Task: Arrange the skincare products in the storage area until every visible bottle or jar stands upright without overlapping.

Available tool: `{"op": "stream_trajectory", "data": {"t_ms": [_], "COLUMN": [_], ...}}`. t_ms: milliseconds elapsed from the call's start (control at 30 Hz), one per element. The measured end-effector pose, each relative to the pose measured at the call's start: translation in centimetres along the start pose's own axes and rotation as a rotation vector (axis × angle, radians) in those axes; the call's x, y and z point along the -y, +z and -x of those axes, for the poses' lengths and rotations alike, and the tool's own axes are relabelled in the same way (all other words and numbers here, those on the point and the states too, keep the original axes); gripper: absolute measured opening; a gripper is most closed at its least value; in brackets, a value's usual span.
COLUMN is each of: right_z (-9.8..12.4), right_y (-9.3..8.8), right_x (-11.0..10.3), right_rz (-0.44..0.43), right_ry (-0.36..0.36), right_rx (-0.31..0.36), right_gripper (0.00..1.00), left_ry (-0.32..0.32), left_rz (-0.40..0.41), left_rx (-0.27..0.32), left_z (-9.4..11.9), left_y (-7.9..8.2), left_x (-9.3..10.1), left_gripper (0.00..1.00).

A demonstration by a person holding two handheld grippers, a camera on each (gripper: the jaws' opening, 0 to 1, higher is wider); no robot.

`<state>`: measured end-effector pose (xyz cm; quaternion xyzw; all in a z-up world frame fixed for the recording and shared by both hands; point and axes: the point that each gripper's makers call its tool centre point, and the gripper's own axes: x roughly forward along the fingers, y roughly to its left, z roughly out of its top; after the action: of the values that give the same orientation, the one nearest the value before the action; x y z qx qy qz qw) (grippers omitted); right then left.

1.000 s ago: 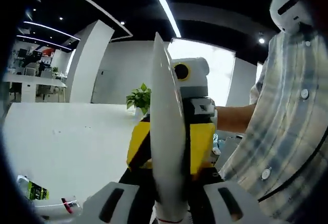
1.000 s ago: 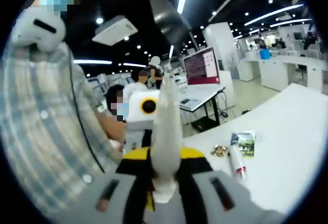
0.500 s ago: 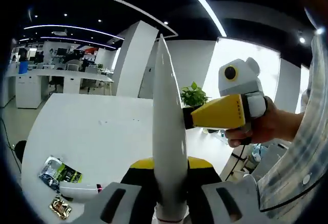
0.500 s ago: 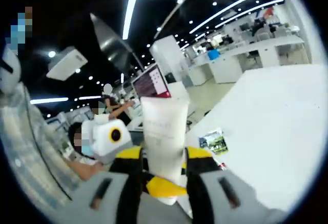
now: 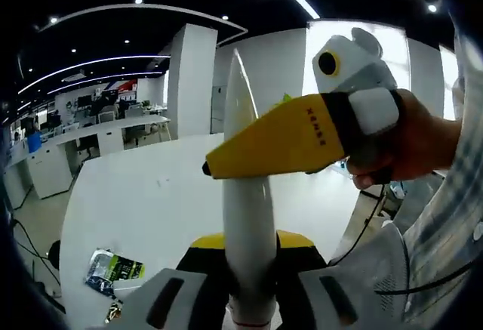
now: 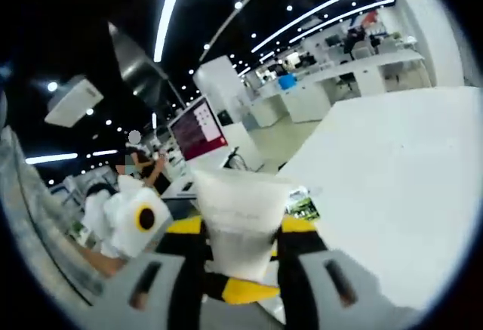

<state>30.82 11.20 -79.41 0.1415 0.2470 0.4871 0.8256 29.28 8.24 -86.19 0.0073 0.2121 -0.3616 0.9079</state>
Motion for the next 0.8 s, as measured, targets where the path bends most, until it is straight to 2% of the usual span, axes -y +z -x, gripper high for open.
{"op": "stream_trajectory", "data": {"t_ms": [167,300,367,533,700,800], "right_z": [0.3,0.4,0.4,0.7,1.0,1.2], "right_y": [-0.1,0.0,0.1,1.5,2.9,3.9], "right_x": [0.1,0.2,0.4,1.7,3.5,4.7], "right_rz": [0.011,0.019,0.029,0.046,0.071,0.077], "right_ry": [-0.008,-0.012,-0.019,-0.042,-0.079,-0.102], "right_rx": [0.004,0.012,0.015,0.035,0.049,0.06], "right_gripper": [0.32,0.32,0.32,0.32,0.32,0.32], "left_ry": [0.011,0.019,0.031,0.103,0.231,0.272], "left_rz": [-0.061,-0.072,-0.065,-0.079,-0.148,-0.145], "left_rx": [0.011,0.021,0.009,-0.042,-0.125,-0.13], "left_z": [-0.3,0.0,0.3,1.6,4.3,5.3], "left_y": [-0.1,-0.3,-0.8,-3.2,-6.3,-7.5], "left_x": [0.1,-0.4,-0.8,-2.9,-6.7,-8.3], "left_gripper": [0.23,0.24,0.24,0.33,0.36,0.39]}}
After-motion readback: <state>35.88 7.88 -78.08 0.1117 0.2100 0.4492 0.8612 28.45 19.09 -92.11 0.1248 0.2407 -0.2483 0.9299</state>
